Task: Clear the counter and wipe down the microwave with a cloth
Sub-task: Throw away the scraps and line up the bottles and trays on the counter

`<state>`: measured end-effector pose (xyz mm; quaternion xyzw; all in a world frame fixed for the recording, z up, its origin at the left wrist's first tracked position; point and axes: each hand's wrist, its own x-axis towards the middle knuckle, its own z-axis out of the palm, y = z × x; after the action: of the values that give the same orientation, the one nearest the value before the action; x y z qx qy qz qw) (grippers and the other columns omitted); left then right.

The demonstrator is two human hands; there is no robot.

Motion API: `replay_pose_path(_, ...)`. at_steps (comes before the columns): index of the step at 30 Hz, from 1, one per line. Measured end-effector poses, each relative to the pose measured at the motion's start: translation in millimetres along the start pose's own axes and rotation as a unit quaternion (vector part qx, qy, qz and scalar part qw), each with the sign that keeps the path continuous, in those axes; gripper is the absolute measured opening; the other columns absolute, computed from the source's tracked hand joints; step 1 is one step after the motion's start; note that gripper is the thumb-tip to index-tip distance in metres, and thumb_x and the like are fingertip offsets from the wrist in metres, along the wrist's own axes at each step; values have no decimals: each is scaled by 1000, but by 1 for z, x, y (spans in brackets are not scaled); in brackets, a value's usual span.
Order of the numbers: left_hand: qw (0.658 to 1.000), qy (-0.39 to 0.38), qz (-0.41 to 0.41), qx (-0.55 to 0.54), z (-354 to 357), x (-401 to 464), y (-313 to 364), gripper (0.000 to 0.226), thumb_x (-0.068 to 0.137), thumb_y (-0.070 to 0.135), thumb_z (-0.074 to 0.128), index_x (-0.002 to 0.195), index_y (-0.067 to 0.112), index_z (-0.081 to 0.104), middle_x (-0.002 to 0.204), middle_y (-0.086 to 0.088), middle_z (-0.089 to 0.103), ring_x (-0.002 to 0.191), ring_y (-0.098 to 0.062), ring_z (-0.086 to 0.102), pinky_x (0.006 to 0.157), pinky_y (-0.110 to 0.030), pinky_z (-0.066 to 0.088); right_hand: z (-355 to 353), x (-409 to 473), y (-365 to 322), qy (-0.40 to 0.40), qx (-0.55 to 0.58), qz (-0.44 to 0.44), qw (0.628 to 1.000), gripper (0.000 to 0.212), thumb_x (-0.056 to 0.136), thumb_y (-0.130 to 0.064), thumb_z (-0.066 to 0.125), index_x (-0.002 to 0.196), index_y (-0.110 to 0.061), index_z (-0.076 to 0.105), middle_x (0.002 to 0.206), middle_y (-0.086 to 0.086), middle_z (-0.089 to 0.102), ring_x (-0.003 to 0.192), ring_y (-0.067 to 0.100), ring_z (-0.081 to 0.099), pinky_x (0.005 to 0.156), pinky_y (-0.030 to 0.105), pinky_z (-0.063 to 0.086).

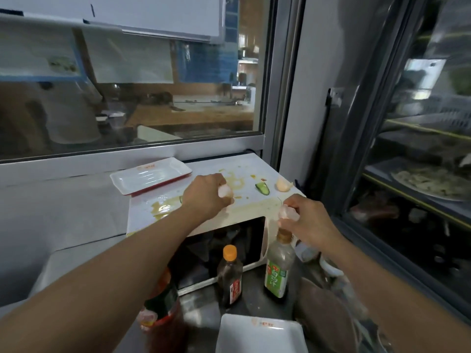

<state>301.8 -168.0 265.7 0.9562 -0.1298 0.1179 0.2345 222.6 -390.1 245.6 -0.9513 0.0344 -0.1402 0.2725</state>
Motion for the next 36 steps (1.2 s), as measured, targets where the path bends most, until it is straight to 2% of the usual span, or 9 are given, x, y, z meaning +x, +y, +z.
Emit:
replay_pose_path(6,1000,-17,4,25,24,36,-6,48,77,43,70,119,24,57,114,-2,63,101,-24,60,75,-35,52,2,27,11,0,-8,15,1000,44,74,-28,77,113,-16,60,111,2,64,101,19,58,81,29,47)
replay_pose_path(12,999,-24,-21,33,38,52,-13,46,76,41,70,116,23,58,114,0,64,103,-21,59,73,-33,50,6,56,28,5,10,2,1000,49,75,-26,77,119,-14,59,112,2,64,91,12,55,77,21,42)
replay_pose_path(18,997,-47,-55,25,48,52,-11,48,73,42,73,115,22,60,111,0,65,98,-21,62,71,-29,48,1,86,46,9,34,-9,999,47,74,-29,79,115,-13,60,106,3,65,92,18,61,81,32,52)
replay_pose_path(24,996,-49,-73,2,49,51,-1,49,66,42,80,106,18,64,100,-2,68,90,-21,61,72,-31,50,-6,110,60,7,64,-27,998,37,74,-25,79,106,-17,62,100,-1,64,88,14,59,72,23,45)
replay_pose_path(28,995,-32,-88,-23,52,50,7,49,61,39,84,100,16,66,93,-2,68,84,-18,60,66,-27,46,-8,122,65,15,72,-46,996,34,75,-25,78,104,-17,62,99,-2,64,88,15,59,73,26,47)
replay_pose_path(31,995,-20,-98,-26,55,49,12,51,57,41,86,98,17,66,91,0,68,83,-18,61,67,-28,49,-9,132,68,7,74,-57,996,36,76,-26,78,106,-16,61,99,-2,63,90,15,58,74,26,46)
replay_pose_path(36,994,-16,-109,-13,58,51,15,47,59,38,85,99,19,66,95,0,69,88,-19,62,71,-30,49,-5,152,66,-32,65,-64,995,42,74,-31,78,110,-19,60,104,-1,63,96,18,58,83,35,50)
